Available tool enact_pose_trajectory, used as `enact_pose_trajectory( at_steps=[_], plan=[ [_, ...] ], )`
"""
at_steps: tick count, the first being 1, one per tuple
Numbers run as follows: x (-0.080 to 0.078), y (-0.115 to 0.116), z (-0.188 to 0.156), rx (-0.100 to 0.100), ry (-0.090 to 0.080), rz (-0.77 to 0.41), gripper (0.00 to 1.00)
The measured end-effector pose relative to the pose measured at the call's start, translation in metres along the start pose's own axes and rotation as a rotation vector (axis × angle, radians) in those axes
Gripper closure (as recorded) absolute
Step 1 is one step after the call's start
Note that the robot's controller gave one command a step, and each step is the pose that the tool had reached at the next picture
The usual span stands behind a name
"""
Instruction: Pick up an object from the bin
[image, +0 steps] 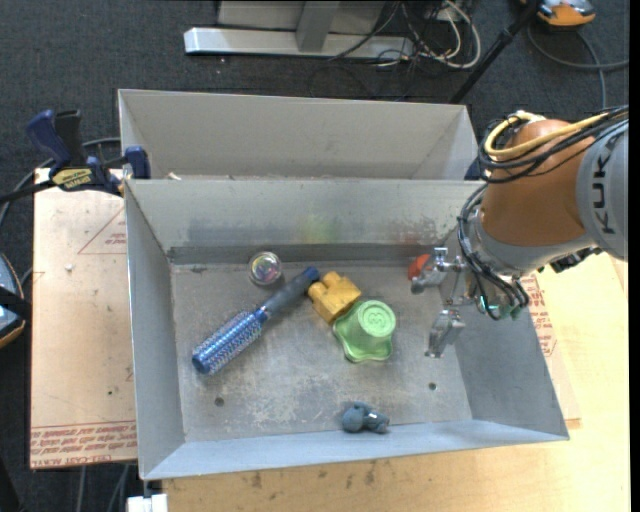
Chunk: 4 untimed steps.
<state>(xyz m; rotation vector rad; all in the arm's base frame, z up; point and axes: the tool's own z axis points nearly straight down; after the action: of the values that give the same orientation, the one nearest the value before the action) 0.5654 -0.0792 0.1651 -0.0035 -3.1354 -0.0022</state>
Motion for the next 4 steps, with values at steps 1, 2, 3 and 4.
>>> enact_pose_trajectory(
  at_steps=[1,2,3,4],
  plan=[
    [-0.032,0.048,0.091,0.005,-0.010,-0.410,0.00],
    [-0.055,0.110,0.087,0.002,-0.015,-0.207,0.00],
    [-0.060,0.161,0.089,0.001,-0.019,0.025,0.00],
    [-0.053,0.207,0.088,0.000,-0.019,-0.123,0.00]
  ],
)
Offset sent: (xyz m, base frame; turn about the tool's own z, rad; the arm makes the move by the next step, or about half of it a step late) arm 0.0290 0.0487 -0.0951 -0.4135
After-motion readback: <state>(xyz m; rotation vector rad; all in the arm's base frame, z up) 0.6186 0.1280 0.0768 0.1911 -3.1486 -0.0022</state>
